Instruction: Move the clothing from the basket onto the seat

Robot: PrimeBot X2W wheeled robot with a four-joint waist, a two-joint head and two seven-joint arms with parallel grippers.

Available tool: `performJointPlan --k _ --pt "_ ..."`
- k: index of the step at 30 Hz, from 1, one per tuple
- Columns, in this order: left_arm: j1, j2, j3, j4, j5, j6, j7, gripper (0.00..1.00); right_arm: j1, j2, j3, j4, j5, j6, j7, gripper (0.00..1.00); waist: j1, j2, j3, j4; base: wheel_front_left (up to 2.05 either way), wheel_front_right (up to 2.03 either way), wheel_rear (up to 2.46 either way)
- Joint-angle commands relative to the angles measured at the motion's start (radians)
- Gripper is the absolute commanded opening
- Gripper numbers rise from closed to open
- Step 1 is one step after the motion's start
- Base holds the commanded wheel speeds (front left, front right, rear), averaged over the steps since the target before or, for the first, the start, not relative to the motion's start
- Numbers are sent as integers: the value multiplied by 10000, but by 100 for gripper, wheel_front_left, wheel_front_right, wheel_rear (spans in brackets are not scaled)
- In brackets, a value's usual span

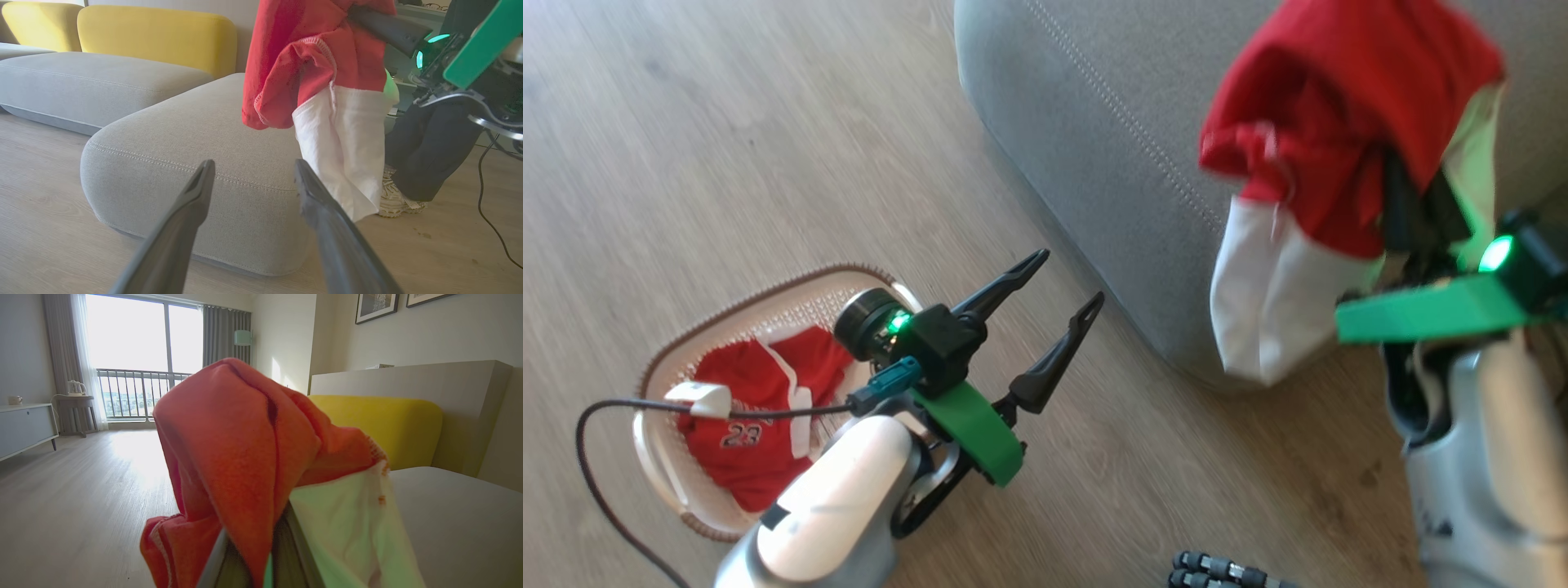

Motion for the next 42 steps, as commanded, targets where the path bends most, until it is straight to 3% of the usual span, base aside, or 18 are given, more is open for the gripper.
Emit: performJointPlan --k 1,6,12,25,31,37,42 --pt "-191 204 285 -390 -5 -13 -51 100 -561 -124 102 -260 -67 -2 -65 0 -1 0 226 -21 0 0 0" --pt "-94 596 293 -597 125 -13 -51 100 -1589 -465 -108 189 -218 -2 -65 0 -1 0 850 -55 0 0 0" --pt "-303 1045 79 -809 196 -13 -51 100 -2641 -1028 -754 844 -417 -2 -65 0 -1 0 1764 379 0 0 0" --pt "-916 1796 -46 -1219 169 -14 -51 100 -4711 -1534 -2125 2349 -1156 -2 -65 0 -1 0 3332 1235 0 0 0" --pt "-1145 2109 -31 -1372 212 -14 -51 100 -5865 -2019 -2883 3550 -1569 -2 -65 0 -1 0 4037 1610 0 0 0" --pt "-1307 2388 -77 -1543 292 -14 -51 100 -7259 -2580 -4224 4981 -2246 -2 290 0 -1 0 4697 1996 0 0 0" --pt "-1397 2506 -79 -1633 345 -14 -51 100 -8016 -2785 -5467 5401 -2693 -2 664 0 -1 0 5121 2252 0 0 0"
